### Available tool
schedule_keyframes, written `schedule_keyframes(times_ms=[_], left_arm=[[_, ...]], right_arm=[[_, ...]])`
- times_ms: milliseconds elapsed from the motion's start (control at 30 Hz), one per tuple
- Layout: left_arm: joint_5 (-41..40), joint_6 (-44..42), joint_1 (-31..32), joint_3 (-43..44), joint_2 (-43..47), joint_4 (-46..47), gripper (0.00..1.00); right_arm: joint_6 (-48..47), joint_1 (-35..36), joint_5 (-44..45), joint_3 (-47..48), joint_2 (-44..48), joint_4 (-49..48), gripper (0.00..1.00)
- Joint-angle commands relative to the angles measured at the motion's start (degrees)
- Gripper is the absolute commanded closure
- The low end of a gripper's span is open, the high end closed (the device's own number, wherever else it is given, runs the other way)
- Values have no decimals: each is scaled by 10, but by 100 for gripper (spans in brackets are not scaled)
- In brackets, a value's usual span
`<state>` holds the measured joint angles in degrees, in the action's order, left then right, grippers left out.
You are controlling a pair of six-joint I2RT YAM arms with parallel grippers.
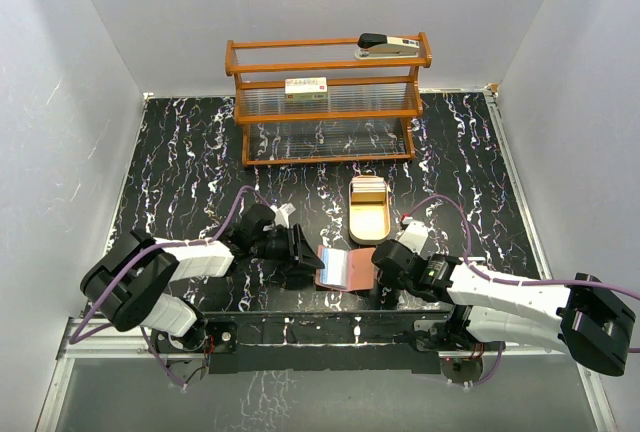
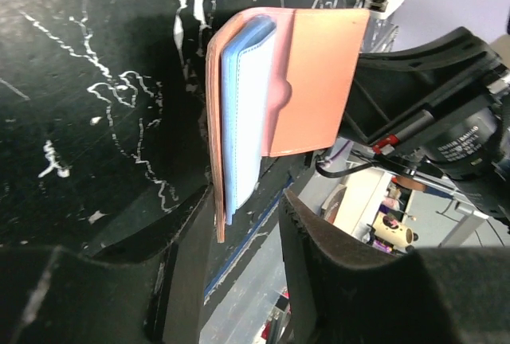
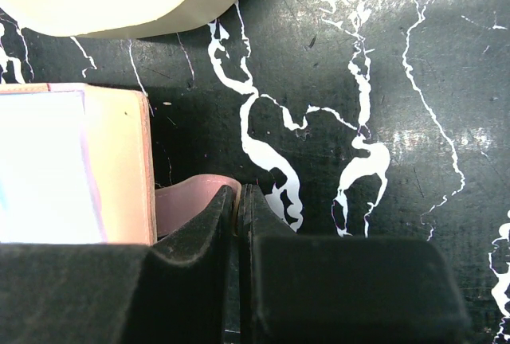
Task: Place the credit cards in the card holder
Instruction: Open the card holder at the center of the board.
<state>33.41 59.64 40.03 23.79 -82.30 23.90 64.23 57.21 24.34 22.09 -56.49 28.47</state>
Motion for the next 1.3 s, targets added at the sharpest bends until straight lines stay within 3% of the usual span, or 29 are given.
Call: schedule_keyframes(times_ms=[0,233,400,567,667,867,1133,1267], left_arm=[[47,50,5,-22,-4,124,64],[52,55,15,-14,-42,164,67],[18,38,18,-7,-24,114,84],[-31,-11,20,10,46,-9,100],[-50,-32,20,21,82,-67,100],[-59,-44,20,24,116,-117,100],[-71,-55,21,14,124,-142,100],[-73,-61,21,19,132,-160,100]], right_arm=[[3,1,8,12,-4,12,100],[-6,1,-2,14,-4,2,100],[-7,1,-12,24,-6,12,100],[-12,1,-29,62,11,53,80],[-24,1,-38,106,19,88,72],[-81,1,-79,197,21,103,66],[-94,1,-145,176,-48,-28,65],[-90,1,-165,169,-74,-86,58]])
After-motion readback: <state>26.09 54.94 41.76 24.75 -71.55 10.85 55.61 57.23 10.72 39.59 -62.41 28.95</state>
